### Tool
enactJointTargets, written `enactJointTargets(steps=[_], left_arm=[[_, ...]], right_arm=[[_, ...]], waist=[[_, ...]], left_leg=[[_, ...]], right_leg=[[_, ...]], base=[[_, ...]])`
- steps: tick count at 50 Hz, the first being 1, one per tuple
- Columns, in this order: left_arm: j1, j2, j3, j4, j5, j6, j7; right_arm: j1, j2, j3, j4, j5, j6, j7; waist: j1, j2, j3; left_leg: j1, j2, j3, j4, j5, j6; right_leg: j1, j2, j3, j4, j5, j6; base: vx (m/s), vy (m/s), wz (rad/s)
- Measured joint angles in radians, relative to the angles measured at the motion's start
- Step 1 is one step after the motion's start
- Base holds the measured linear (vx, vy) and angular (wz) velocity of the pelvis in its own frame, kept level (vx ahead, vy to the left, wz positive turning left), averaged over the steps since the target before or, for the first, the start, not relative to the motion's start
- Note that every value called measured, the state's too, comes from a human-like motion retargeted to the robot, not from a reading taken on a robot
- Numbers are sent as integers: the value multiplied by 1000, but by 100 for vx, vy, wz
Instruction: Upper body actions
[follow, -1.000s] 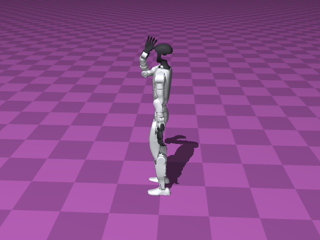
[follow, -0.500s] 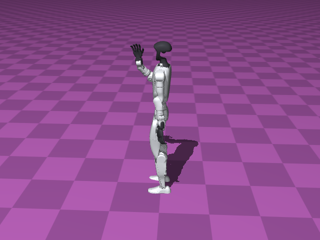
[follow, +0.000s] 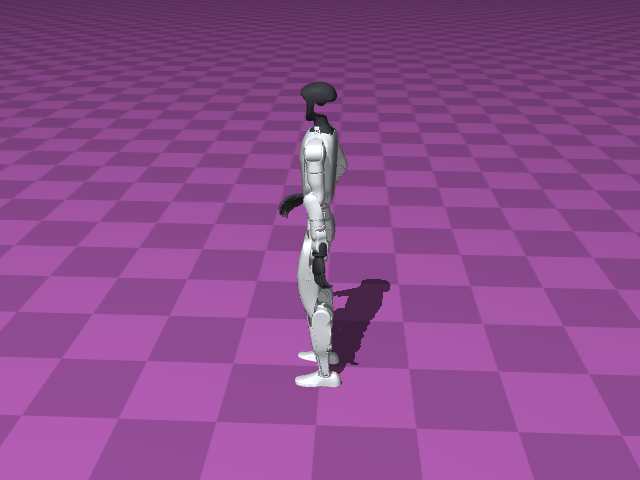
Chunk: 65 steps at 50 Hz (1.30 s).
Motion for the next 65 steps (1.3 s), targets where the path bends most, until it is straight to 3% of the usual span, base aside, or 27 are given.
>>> enactJointTargets(steps=[7, 15, 20, 26, 40, 45, 55, 61, 65], left_arm=[[-10, 8, -16, -2, 1, 2, 1], [-26, 2, -23, -13, -4, -5, -5], [-29, -7, -29, -15, -4, -7, -5], [-31, -13, -37, -21, -3, -10, -6], [-16, -5, -28, -11, 0, -7, -4], [-13, 1, -11, 2, 0, -1, -5], [-5, -6, 4, 8, 5, 0, -5], [-11, -13, 1, 2, 2, -4, -11], [-19, -20, -6, -4, 4, -7, -12]], right_arm=[[42, -9, 6, 58, -163, 25, -66], [20, 39, 23, 181, -384, 163, -321], [-15, 107, 26, 298, -424, 256, -386], [-39, 138, 16, 357, -421, 315, -369], [13, 90, -22, 318, -340, 285, -327], [-56, 165, -58, 498, -279, 295, -297], [-237, 278, -131, 891, -120, 377, -18], [-329, 311, -122, 1055, -41, 423, -6], [-350, 318, -78, 1072, -94, 475, -39]], waist=[[-4, 4, 5], [-13, 4, 5], [-18, 6, 5], [-14, 4, 6], [-2, -2, 2], [-6, 0, -1], [-18, 8, -5], [-9, 8, -4], [-22, 10, -2]], left_leg=[[2, 2, 11, 0, -2, 0], [-3, 6, 16, -1, -2, -1], [-1, 9, 20, -3, -1, -2], [-1, 9, 18, -2, 0, -3], [-2, 5, 1, -2, 2, -5], [-6, 7, 2, -1, 2, -6], [-5, 9, 2, -2, 4, -7], [-3, 9, 13, -3, 4, -8], [-6, 4, -7, -1, 8, -9]], right_leg=[[-6, 4, 17, 2, 3, -2], [-15, 7, 21, 4, 5, -2], [-14, 10, 23, 2, 6, -3], [-12, 8, 19, 2, 5, -3], [-2, 3, -4, 0, -2, -2], [-6, 5, -3, 1, -2, -4], [-4, 7, -3, -2, -1, -5], [3, 12, 5, -6, -4, -11], [16, 9, -19, -15, -5, -11]], base=[[0, 0, 0], [0, 0, 0], [0, 0, 0], [0, 0, 0], [0, 0, 0], [0, 0, 0], [0, 0, 0], [0, 0, 0], [0, 2, 29]])
